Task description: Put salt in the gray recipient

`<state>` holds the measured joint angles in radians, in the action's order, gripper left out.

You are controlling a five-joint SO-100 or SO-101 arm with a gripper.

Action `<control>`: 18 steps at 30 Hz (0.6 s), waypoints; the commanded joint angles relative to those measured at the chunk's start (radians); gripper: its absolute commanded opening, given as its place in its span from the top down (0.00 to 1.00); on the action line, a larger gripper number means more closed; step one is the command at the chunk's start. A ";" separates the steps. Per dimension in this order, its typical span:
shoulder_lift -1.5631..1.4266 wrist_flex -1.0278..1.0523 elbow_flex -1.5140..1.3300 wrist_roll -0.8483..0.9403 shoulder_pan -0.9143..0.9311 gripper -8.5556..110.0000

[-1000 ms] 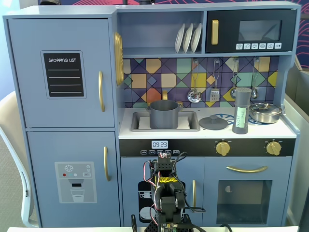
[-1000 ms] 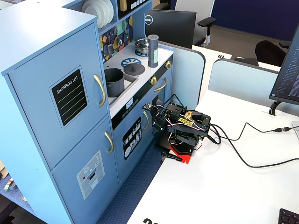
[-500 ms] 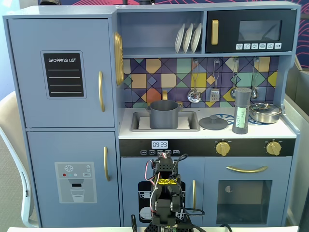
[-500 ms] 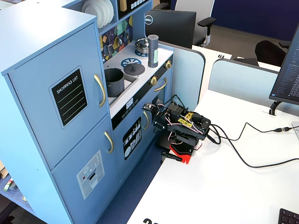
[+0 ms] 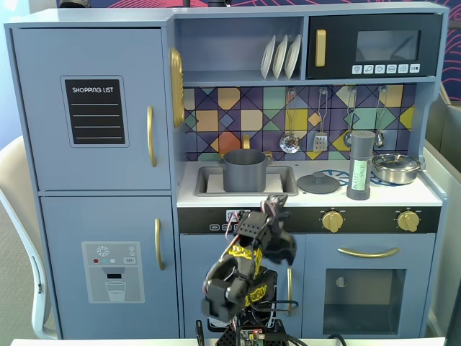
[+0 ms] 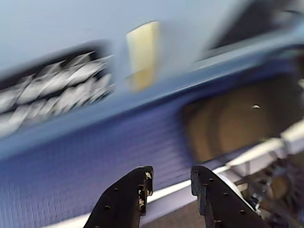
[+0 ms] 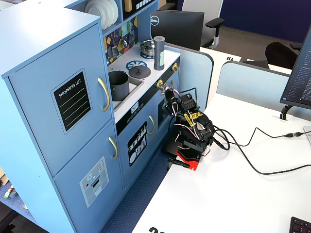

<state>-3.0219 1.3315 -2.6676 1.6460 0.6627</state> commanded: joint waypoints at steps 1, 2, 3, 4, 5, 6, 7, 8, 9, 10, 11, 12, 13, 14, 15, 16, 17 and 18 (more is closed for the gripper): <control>0.094 -0.002 0.232 -0.028 0.140 0.93; 0.126 -0.023 0.279 -0.029 0.163 0.93; 0.163 -0.054 0.328 -0.037 0.181 0.93; 0.196 -0.101 0.371 -0.058 0.195 0.93; 0.225 -0.161 0.405 -0.086 0.209 0.93; 0.252 -0.242 0.423 -0.107 0.227 0.93; 0.275 -0.336 0.430 -0.120 0.241 0.93; 0.296 -0.426 0.436 -0.132 0.250 0.93; 0.314 -0.505 0.443 -0.140 0.253 0.93; 0.334 -0.577 0.451 -0.138 0.258 0.92; 0.357 -0.647 0.456 -0.135 0.261 0.92; 0.382 -0.709 0.465 -0.135 0.261 0.91; 0.405 -0.758 0.471 -0.135 0.262 0.91; 0.425 -0.799 0.479 -0.135 0.262 0.91; 0.440 -0.847 0.480 -0.133 0.261 0.89; 0.456 -0.899 0.477 -0.132 0.261 0.88; 0.471 -0.943 0.472 -0.127 0.262 0.87; 0.485 -0.979 0.469 -0.124 0.264 0.86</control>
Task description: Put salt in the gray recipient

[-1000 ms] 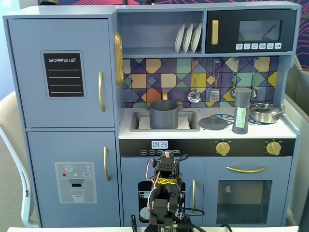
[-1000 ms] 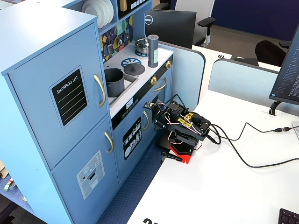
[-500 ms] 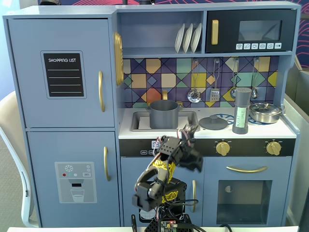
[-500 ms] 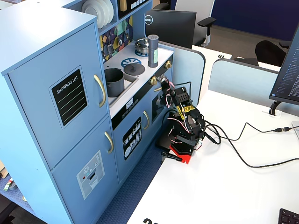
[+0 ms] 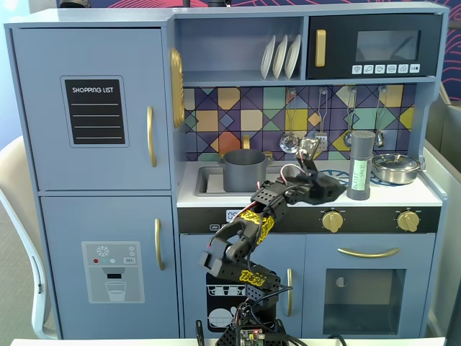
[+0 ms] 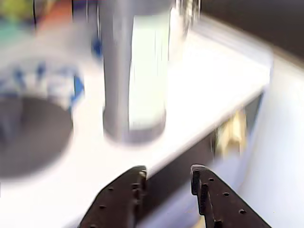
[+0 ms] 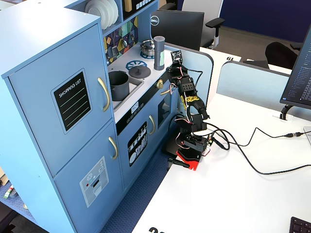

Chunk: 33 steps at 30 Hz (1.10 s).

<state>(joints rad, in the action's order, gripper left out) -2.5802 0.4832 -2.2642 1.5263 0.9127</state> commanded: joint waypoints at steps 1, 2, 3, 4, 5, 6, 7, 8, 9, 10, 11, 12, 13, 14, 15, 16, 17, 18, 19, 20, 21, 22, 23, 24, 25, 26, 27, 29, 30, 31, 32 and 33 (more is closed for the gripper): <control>0.054 -0.155 0.064 -0.005 0.015 0.84; 0.066 -0.181 0.064 -0.002 0.017 0.83; 0.077 -0.207 0.064 -0.005 0.017 0.80; 0.087 -0.233 0.064 -0.009 0.017 0.77; 0.100 -0.262 0.064 -0.015 0.017 0.74; 0.114 -0.295 0.064 -0.023 0.020 0.70; 0.129 -0.325 0.066 -0.032 0.028 0.65; 0.143 -0.351 0.066 -0.035 0.034 0.59; 0.158 -0.382 0.066 -0.037 0.037 0.56; 0.175 -0.411 0.064 -0.037 0.037 0.54; 0.192 -0.436 0.066 -0.035 0.038 0.52; 0.210 -0.466 0.066 -0.035 0.040 0.50; 0.230 -0.499 0.067 -0.037 0.040 0.50; 0.252 -0.525 0.074 -0.040 0.037 0.50; 0.272 -0.540 0.083 -0.044 0.035 0.49; 0.295 -0.548 0.097 -0.044 0.032 0.49; 0.316 -0.558 0.110 -0.044 0.026 0.48; 0.337 -0.566 0.126 -0.044 0.017 0.49; 0.362 -0.569 0.144 -0.044 0.009 0.49; 0.387 -0.571 0.163 -0.044 0.003 0.50; 0.411 -0.568 0.184 -0.041 -0.002 0.49; 0.434 -0.563 0.204 -0.038 -0.003 0.48; 0.454 -0.558 0.222 -0.037 -0.005 0.47; 0.472 -0.554 0.239 -0.038 -0.005 0.46; 0.486 -0.546 0.255 -0.038 -0.005 0.46; 0.502 -0.546 0.268 -0.041 -0.008 0.45; 0.517 -0.546 0.282 -0.044 -0.009 0.45; 0.551 -0.546 0.313 -0.048 -0.009 0.46; 0.568 -0.546 0.331 -0.048 -0.009 0.47; 0.584 -0.546 0.347 -0.052 -0.009 0.47; 0.600 -0.545 0.364 -0.057 -0.009 0.48; 0.615 -0.545 0.377 -0.058 -0.008 0.48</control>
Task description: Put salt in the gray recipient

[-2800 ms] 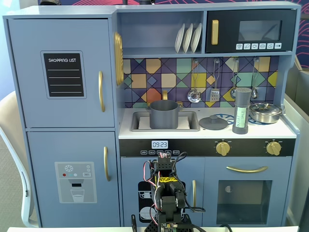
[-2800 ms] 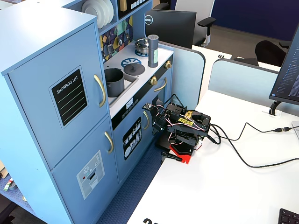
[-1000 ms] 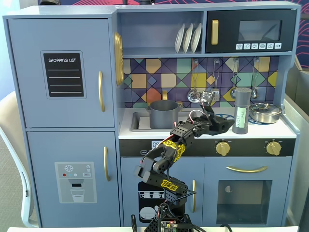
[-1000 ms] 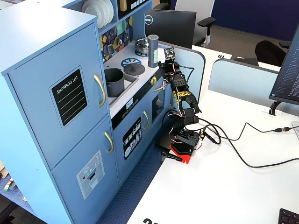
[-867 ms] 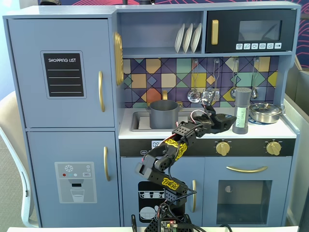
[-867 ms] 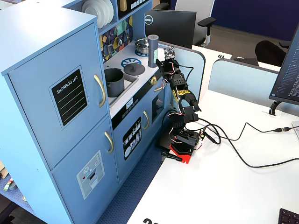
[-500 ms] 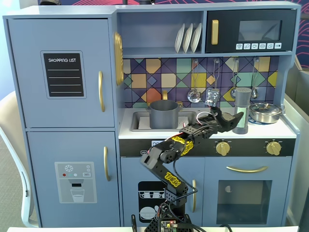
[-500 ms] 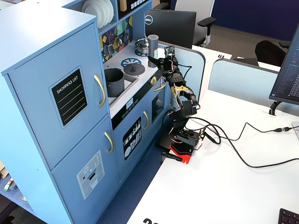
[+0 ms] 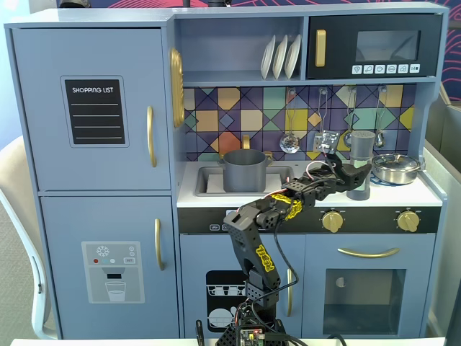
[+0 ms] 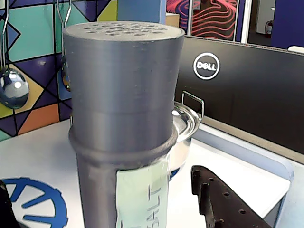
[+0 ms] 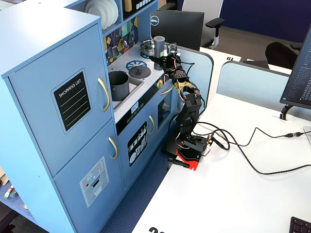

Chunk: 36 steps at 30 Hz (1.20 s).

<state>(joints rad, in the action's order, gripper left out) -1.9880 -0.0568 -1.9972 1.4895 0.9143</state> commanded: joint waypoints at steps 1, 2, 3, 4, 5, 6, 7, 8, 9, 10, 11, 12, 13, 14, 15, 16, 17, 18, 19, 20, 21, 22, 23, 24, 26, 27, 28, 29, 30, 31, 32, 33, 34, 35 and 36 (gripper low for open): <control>0.040 -0.005 0.124 -0.021 -0.009 0.48; 0.055 -0.006 0.135 -0.020 -0.008 0.48; 0.071 -0.012 0.144 -0.018 -0.008 0.48; 0.086 -0.018 0.150 -0.017 -0.006 0.48; 0.100 -0.028 0.158 -0.017 -0.005 0.48; 0.114 -0.037 0.166 -0.017 -0.005 0.48; 0.129 -0.038 0.176 -0.018 -0.008 0.49; 0.143 -0.038 0.189 -0.023 -0.011 0.49; 0.161 -0.038 0.204 -0.025 -0.014 0.49; 0.175 -0.038 0.218 -0.023 -0.014 0.49; 0.187 -0.038 0.229 -0.018 -0.017 0.49; 0.198 -0.041 0.239 -0.017 -0.018 0.49; 0.209 -0.044 0.250 -0.015 -0.018 0.49; 0.218 -0.048 0.261 -0.014 -0.021 0.50; 0.227 -0.049 0.270 -0.012 -0.023 0.50; 0.238 -0.055 0.279 -0.009 -0.023 0.50; 0.245 -0.060 0.288 -0.006 -0.025 0.50; 0.256 -0.061 0.301 -0.003 -0.028 0.50; 0.265 -0.063 0.313 0.000 -0.029 0.51; 0.275 -0.064 0.322 0.003 -0.029 0.51; 0.284 -0.069 0.333 0.005 -0.031 0.51; 0.291 -0.071 0.344 0.006 -0.031 0.51; 0.298 -0.071 0.353 0.008 -0.032 0.52; 0.304 -0.072 0.360 0.011 -0.032 0.52; 0.318 -0.075 0.376 0.018 -0.032 0.53; 0.322 -0.077 0.382 0.023 -0.032 0.53; 0.327 -0.077 0.385 0.026 -0.032 0.54; 0.331 -0.078 0.390 0.026 -0.031 0.54; 0.336 -0.080 0.394 0.026 -0.031 0.54; 0.341 -0.081 0.399 0.029 -0.029 0.55; 0.347 -0.081 0.403 0.034 -0.029 0.55; 0.350 -0.081 0.410 0.035 -0.029 0.55; 0.354 -0.081 0.416 0.037 -0.031 0.56; 0.359 -0.081 0.420 0.038 -0.032 0.56; 0.360 -0.081 0.423 0.040 -0.032 0.58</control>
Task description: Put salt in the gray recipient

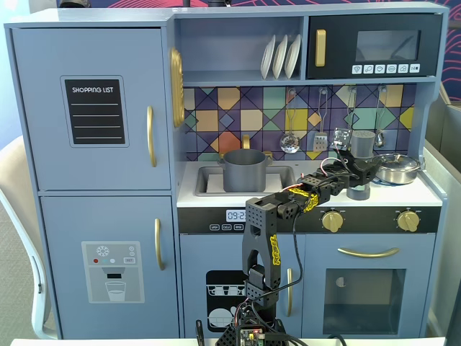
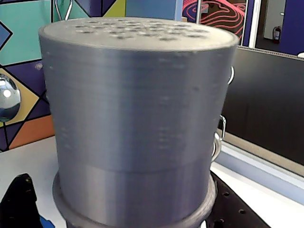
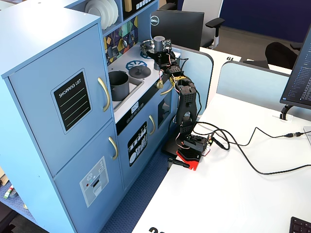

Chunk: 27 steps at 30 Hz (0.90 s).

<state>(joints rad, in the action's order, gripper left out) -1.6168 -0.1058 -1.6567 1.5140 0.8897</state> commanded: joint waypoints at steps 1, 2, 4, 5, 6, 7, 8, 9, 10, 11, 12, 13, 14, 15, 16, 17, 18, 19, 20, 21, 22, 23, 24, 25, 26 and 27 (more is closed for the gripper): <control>-0.011 -0.032 0.083 0.021 -0.008 0.60; -0.009 -0.029 0.083 0.023 -0.008 0.62; -0.003 -0.031 0.087 0.020 -0.011 0.64; -0.002 -0.034 0.091 0.020 -0.012 0.66; -0.002 -0.038 0.094 0.020 -0.017 0.70; 0.000 -0.041 0.097 0.023 -0.018 0.74; 0.000 -0.041 0.101 0.029 -0.020 0.78; 0.000 -0.041 0.103 0.037 -0.021 0.82; 0.000 -0.040 0.104 0.046 -0.025 0.86; 0.000 -0.038 0.104 0.055 -0.025 0.89; -0.002 -0.038 0.104 0.060 -0.026 0.93; -0.002 -0.043 0.104 0.054 -0.026 0.93; -0.005 -0.043 0.104 0.048 -0.026 0.93; -0.009 -0.044 0.104 0.041 -0.026 0.93; -0.012 -0.048 0.104 0.037 -0.025 0.93; -0.015 -0.052 0.104 0.029 -0.025 0.93; -0.020 -0.054 0.104 0.023 -0.023 0.93; -0.028 -0.057 0.104 0.015 -0.023 0.93; -0.037 -0.064 0.104 0.002 -0.025 0.93; -0.049 -0.064 0.109 -0.017 -0.029 0.93; -0.064 -0.054 0.120 -0.044 -0.035 0.93; -0.081 -0.029 0.135 -0.081 -0.040 0.93; -0.101 0.012 0.156 -0.120 -0.048 0.93; -0.126 0.072 0.183 -0.156 -0.057 0.93; -0.147 0.132 0.210 -0.187 -0.069 0.93; -0.175 0.189 0.227 -0.199 -0.081 0.93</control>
<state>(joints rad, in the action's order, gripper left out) -1.6291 -0.0169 -1.5739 1.4051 0.8529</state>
